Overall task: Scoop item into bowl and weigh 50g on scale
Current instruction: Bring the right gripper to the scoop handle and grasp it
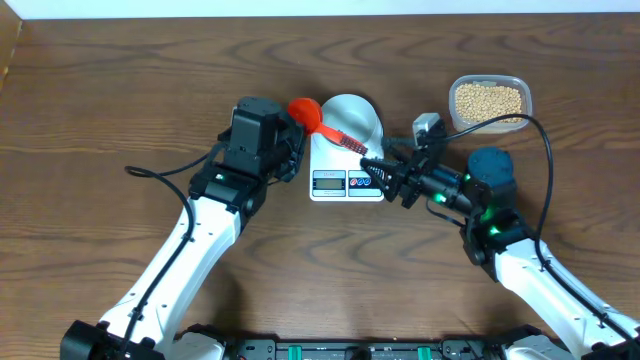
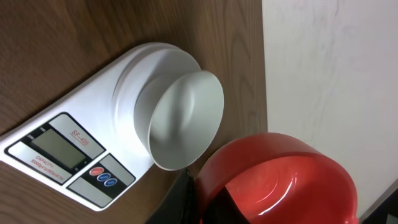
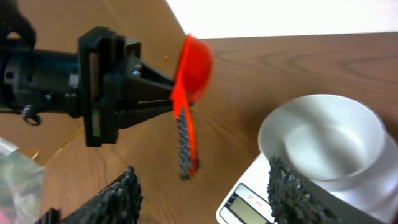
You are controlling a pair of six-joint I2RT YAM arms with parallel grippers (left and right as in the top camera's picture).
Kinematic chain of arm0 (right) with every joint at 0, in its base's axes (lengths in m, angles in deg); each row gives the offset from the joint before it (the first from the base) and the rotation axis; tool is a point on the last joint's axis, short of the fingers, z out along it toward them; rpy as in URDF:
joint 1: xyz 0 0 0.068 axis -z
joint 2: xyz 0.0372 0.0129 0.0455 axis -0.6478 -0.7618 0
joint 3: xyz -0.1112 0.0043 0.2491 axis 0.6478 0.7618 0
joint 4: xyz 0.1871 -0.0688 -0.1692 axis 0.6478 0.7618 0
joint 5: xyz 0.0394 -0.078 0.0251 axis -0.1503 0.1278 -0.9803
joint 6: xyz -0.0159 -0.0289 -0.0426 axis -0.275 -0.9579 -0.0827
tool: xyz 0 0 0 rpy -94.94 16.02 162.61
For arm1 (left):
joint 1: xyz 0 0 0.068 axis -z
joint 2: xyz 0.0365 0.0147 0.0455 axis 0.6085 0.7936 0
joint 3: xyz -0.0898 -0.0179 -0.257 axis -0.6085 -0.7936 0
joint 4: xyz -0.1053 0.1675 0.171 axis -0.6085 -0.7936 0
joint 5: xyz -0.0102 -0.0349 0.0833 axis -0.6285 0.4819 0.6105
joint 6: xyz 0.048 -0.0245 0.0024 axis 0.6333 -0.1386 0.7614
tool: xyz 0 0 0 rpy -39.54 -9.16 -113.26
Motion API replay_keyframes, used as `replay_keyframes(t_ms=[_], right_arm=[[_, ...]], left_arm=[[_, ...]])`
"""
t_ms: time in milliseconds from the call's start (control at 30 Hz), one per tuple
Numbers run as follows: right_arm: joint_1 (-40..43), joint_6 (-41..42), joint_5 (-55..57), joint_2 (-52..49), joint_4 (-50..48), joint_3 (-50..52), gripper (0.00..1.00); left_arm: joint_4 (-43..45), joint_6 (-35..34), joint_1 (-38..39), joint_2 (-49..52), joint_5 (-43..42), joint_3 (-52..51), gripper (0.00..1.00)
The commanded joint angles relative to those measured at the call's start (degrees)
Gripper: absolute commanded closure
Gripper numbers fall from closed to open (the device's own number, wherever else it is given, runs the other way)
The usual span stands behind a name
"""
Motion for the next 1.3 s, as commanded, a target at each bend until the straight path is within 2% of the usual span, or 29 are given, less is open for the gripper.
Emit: replay_keyframes(t_ms=[0,133,400,833,1267], right_arm=[[-1.3,-0.6,0.9,-0.1,-0.4,-1.1,0.39],[-1.4,-0.6,0.9,-0.1,-0.9,-1.1,0.43],[-1.4,2.1,0.9,-0.1,-1.4,-1.1,0.59],[-1.4,8.9,0.4,-0.1,-4.0,-1.1,0.79],[-1.4,13.6,0.2,-0.1,-5.5,-1.1,0.87]], left_arm=[[0.3,-0.5,1.0,-0.3,1.3,-0.6,0.93],[0.3,-0.5,2.1,-0.3,1.3,-0.6,0.93],[1.1,-0.5,4.7,-0.3,1.3,-0.6,0.93],[3.0,-0.5,5.7,-0.3,1.3,-0.6,0.93],[3.8,-0.5,6.1,-0.3,1.3,-0.6,0.93]])
